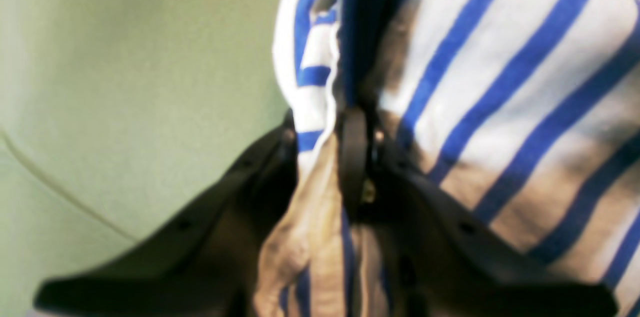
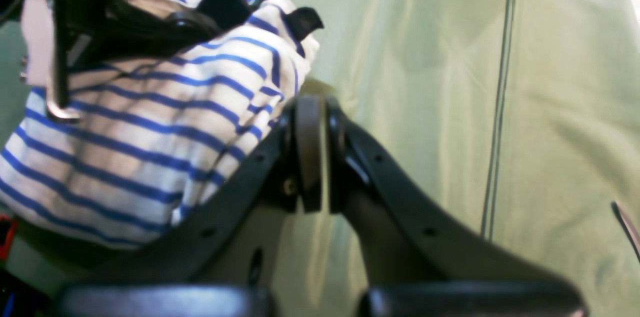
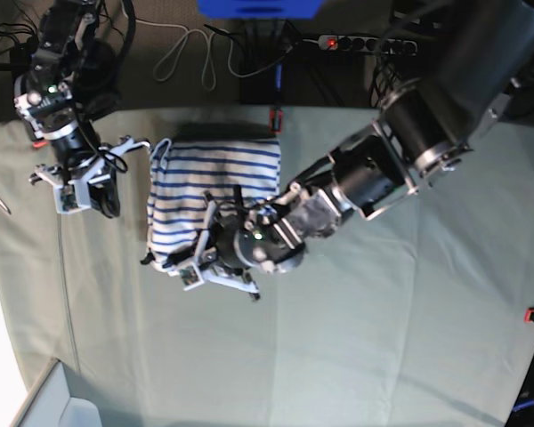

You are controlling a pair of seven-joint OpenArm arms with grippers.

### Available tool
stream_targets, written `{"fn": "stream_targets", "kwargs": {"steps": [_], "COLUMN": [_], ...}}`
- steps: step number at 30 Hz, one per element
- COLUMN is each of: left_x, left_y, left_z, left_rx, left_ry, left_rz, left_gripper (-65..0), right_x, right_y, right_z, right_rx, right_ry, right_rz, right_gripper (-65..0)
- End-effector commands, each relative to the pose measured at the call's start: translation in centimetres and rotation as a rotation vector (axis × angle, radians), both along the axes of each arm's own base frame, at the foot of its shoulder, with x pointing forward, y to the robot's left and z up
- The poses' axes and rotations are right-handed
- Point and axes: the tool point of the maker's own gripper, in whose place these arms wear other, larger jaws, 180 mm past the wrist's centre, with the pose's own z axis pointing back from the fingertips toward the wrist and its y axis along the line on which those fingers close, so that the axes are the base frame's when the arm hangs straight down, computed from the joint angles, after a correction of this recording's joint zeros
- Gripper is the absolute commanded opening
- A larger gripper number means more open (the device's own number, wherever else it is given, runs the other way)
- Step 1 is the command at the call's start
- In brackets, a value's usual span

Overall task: Layout the t-shirt on the table in an organized manner, then fold the t-shirt properly
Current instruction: 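Pull the bundle corner with the left gripper to straighten it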

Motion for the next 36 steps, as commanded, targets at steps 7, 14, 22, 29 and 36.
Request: {"fn": "stream_targets", "kwargs": {"steps": [7, 14, 22, 29, 36], "left_x": [-0.2, 0.0, 0.4, 1.1, 5.1], "left_y": [-3.4, -3.2, -2.9, -2.9, -1.9], "left_z": [1.9, 1.8, 1.9, 2.7, 8.2], "left_rx": [-0.026, -0.016, -0.013, -0.039, -0.206], "left_ry": [-0.055, -0.056, -0.063, -0.075, -0.124], "left_rz": [-0.067, -0.065, -0.052, -0.035, 0.101], "left_gripper": [-64.9, -64.5, -55.0, -33.8, -33.7], "right_x": [0.5, 0.5, 0.4, 0.3, 0.1], "right_y": [0.1, 0.2, 0.3, 0.0, 0.0], "right_z": [1.3, 1.2, 1.1, 0.5, 0.9], "right_rx": [0.011, 0.012, 0.013, -0.008, -0.016], "right_ry": [-0.051, -0.049, -0.046, 0.01, 0.002], "right_rz": [0.013, 0.014, 0.014, 0.009, 0.011], "right_gripper": [-65.0, -65.0, -65.0, -65.0, -65.0]}}
